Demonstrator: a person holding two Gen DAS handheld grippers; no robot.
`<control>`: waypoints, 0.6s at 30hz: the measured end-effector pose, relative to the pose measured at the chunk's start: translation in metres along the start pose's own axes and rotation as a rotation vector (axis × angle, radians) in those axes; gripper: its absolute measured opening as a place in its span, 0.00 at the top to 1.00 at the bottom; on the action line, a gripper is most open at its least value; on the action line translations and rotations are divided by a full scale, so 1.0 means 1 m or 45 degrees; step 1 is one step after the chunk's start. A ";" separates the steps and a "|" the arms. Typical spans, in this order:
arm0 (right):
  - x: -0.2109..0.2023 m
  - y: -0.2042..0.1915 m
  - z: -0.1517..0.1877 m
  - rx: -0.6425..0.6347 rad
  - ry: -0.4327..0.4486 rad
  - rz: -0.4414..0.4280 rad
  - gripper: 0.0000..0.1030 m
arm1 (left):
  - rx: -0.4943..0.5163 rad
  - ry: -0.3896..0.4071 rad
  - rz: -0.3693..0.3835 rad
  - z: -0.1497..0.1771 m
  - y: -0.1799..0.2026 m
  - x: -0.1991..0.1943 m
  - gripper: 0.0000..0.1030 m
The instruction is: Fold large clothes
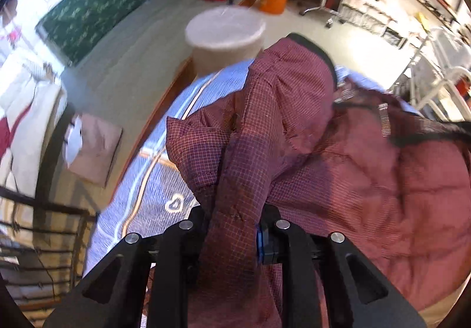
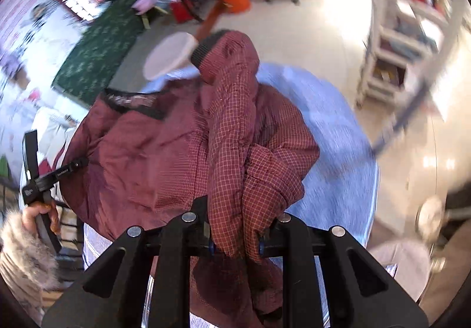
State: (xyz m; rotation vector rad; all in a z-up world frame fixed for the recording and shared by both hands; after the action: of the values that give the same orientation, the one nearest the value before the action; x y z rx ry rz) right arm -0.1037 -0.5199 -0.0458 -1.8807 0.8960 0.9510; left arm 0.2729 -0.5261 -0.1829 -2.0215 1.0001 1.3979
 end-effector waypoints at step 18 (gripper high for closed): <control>0.049 0.035 0.027 0.182 -0.134 0.059 0.56 | 0.055 -0.069 -0.104 0.012 -0.023 0.042 0.51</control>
State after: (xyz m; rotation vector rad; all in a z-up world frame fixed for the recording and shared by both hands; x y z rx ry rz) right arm -0.1178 -0.5208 -0.1105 -1.6804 0.9231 0.9785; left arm 0.2924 -0.5154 -0.2271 -1.9602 0.9070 1.3687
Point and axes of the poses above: each gripper's, at about its wrist camera, not at the fingertips, and x roughly the way its jaws point, y to its right, z to its underside, the point moved 9 cm from there along x, roughly the way its jaws point, and after that the axes turned 11 degrees about -x, right-handed, at the moved point
